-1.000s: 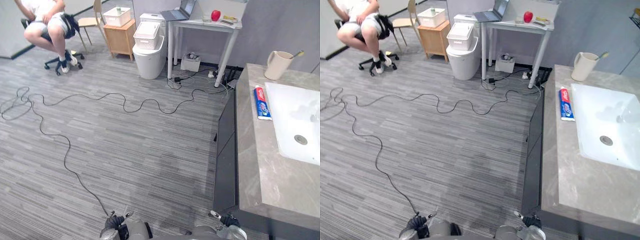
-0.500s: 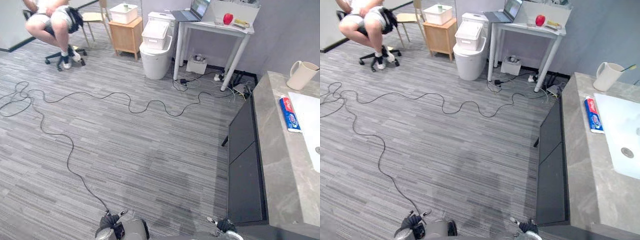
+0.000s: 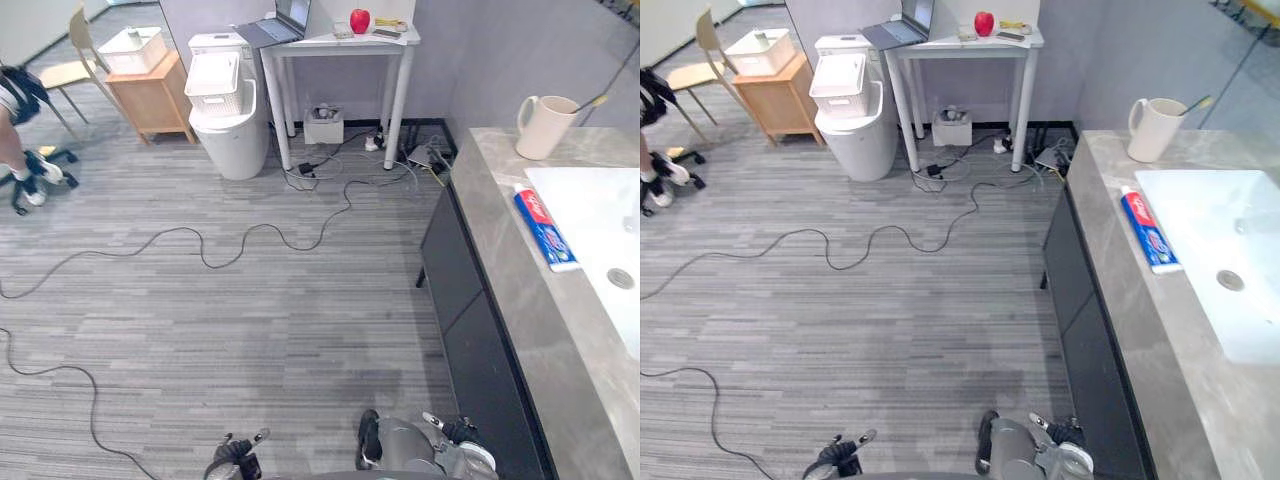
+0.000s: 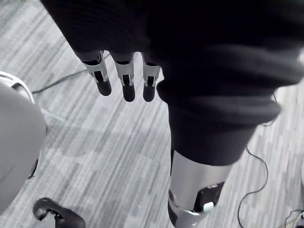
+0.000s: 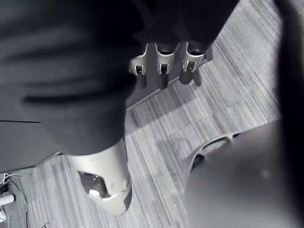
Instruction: Organize washtable
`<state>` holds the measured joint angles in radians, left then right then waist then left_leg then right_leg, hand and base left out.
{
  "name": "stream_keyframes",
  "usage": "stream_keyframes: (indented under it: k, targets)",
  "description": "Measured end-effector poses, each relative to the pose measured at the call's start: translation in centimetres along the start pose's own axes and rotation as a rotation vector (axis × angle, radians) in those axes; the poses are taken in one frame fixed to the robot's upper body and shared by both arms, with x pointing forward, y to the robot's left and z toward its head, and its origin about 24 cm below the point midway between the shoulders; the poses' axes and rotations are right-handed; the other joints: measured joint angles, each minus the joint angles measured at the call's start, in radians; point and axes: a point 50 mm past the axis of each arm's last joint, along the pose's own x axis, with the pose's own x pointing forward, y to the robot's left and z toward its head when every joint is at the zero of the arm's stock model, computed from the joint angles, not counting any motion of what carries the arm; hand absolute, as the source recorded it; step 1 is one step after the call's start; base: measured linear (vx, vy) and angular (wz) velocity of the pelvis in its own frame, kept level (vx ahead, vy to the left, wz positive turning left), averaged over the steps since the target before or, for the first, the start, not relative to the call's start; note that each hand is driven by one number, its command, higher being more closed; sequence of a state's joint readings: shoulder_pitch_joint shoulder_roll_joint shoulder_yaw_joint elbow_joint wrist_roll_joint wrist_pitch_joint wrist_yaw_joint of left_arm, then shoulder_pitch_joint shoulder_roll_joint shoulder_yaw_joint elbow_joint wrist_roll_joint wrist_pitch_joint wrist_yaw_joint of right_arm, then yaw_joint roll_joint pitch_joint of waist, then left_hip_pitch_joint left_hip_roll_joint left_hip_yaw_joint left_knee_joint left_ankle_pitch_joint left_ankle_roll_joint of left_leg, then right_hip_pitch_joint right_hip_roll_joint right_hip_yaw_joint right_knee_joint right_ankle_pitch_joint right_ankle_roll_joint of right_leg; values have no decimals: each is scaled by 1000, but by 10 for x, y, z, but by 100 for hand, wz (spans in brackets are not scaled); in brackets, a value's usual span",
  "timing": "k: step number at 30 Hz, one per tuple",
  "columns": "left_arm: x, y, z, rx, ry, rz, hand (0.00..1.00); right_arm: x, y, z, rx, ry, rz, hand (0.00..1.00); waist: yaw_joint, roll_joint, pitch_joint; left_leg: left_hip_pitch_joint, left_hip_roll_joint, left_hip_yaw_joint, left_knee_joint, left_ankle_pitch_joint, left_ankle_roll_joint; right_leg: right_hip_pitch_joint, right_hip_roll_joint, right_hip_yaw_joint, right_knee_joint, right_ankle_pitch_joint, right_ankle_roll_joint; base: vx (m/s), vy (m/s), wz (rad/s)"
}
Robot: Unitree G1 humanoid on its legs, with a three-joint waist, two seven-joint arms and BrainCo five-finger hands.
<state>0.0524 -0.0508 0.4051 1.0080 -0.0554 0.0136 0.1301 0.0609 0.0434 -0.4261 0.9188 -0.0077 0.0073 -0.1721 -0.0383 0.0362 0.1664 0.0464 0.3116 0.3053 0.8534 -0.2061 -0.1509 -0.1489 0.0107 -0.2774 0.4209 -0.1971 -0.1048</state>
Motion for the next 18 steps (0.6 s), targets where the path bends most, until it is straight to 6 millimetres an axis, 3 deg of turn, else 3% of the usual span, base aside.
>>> stream_keyframes:
  k: [2,4,6,7,9,11,12,15,16,17,18]
  targets:
    - [0,4,1,-2,-12,8,0,0,2,0,-4,1,8,0,3,-6,2,-58,15,1,95,-25,13,49,33,59,-32,-17,-18,321,-35,-95]
    - [-1,6,2,-5,-17,14,0,0,3,-2,-6,10,12,0,5,-15,3,-110,8,24,48,-65,47,94,50,127,-69,-11,-8,328,30,-104]
    - [0,5,5,-14,-28,11,0,0,2,-5,-3,22,9,0,26,-22,3,-161,-31,-5,-92,-88,82,137,51,234,-90,-16,7,391,159,-156]
    - [-1,3,5,-17,-32,9,0,-1,1,-6,-4,25,7,0,35,-24,3,-199,-91,-110,-206,-86,80,158,48,323,-97,-25,24,315,236,-173]
    - [-1,3,4,-18,-29,10,0,-1,1,-7,-7,27,6,0,44,-24,-1,-224,-146,-271,-341,-78,67,165,48,429,-87,-56,44,288,310,-171]
    - [-1,3,4,-20,-32,11,0,-1,0,-8,-27,25,11,0,46,-23,-2,-233,-172,-361,-430,-64,62,165,52,510,-57,-89,75,283,351,-162]
    - [-1,4,2,-28,-27,16,0,-2,0,-10,-30,31,10,0,53,-17,-13,-211,-175,-353,-418,-1,57,162,56,576,-14,-125,103,414,535,-198]
    - [0,23,3,-35,-30,64,0,-8,10,-23,-60,59,47,0,54,-85,-58,-151,-183,-160,-395,-64,96,88,-2,584,105,-128,162,321,438,-174]
    - [1,25,4,-32,-31,71,0,-8,13,-21,-60,51,54,0,54,-97,-55,-110,-176,-87,-406,-78,110,32,-24,521,193,-100,208,229,334,-172]
    - [1,26,4,-29,-30,73,0,-8,13,-21,-59,50,53,0,55,-100,-53,-84,-175,-55,-418,-81,115,0,-40,475,244,-87,223,165,286,-165]
    - [1,24,5,-23,-29,68,0,-7,14,-18,-50,42,52,0,53,-94,-49,-25,-174,10,-450,-85,121,-45,-83,350,340,-88,220,117,265,-148]
